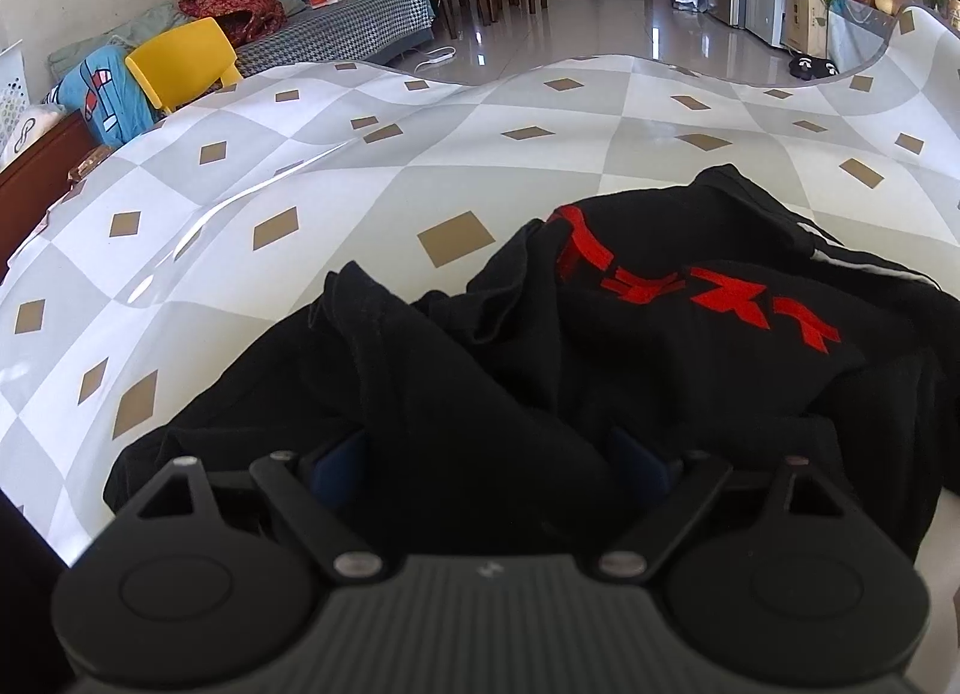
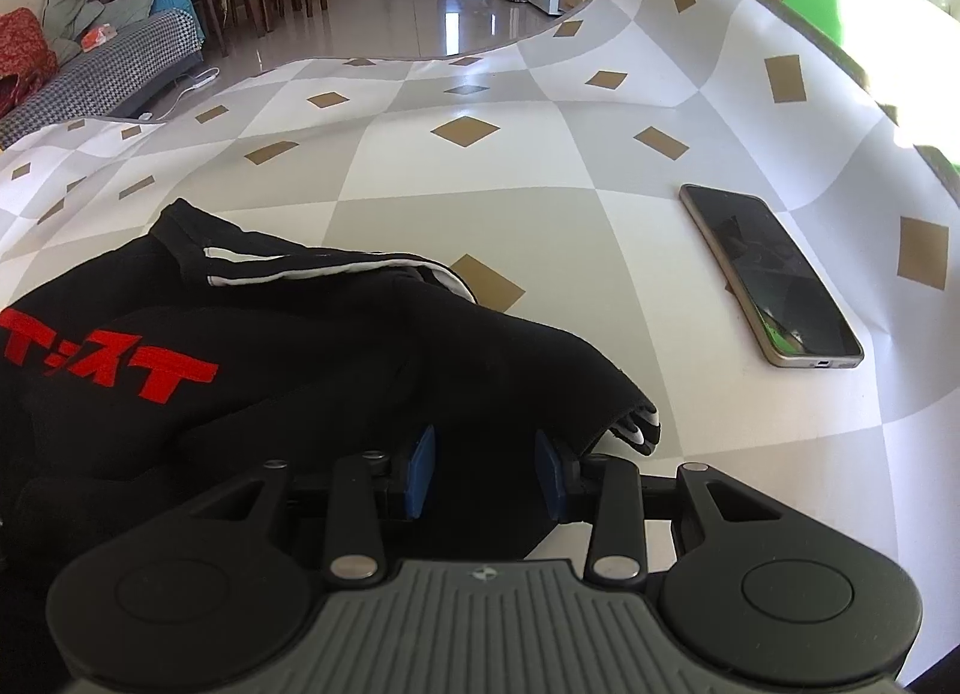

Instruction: Fold clothes

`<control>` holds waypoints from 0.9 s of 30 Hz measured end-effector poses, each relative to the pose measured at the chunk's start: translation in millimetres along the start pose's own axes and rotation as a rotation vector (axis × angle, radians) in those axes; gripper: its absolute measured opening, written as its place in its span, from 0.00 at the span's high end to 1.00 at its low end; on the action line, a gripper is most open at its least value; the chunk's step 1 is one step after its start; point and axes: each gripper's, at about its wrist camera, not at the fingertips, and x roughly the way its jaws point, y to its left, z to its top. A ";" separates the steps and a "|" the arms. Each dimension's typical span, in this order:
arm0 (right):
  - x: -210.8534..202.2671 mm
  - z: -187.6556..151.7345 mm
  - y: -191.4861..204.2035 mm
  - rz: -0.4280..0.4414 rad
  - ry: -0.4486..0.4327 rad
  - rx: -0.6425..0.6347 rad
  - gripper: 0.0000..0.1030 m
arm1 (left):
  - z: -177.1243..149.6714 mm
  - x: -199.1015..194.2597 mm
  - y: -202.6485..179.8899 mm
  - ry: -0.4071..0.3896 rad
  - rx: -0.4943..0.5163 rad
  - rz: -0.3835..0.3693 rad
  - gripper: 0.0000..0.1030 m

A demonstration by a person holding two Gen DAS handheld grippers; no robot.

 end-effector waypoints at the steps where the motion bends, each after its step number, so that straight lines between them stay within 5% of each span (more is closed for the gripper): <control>1: 2.0 1.3 0.7 -0.008 -0.004 -0.004 0.65 | -0.1 0.3 -0.1 0.003 -0.004 -0.003 0.15; 27: 30.1 32.0 3.3 -0.094 -0.017 0.049 0.58 | 4.9 15.8 -20.4 0.008 -0.024 -0.078 0.05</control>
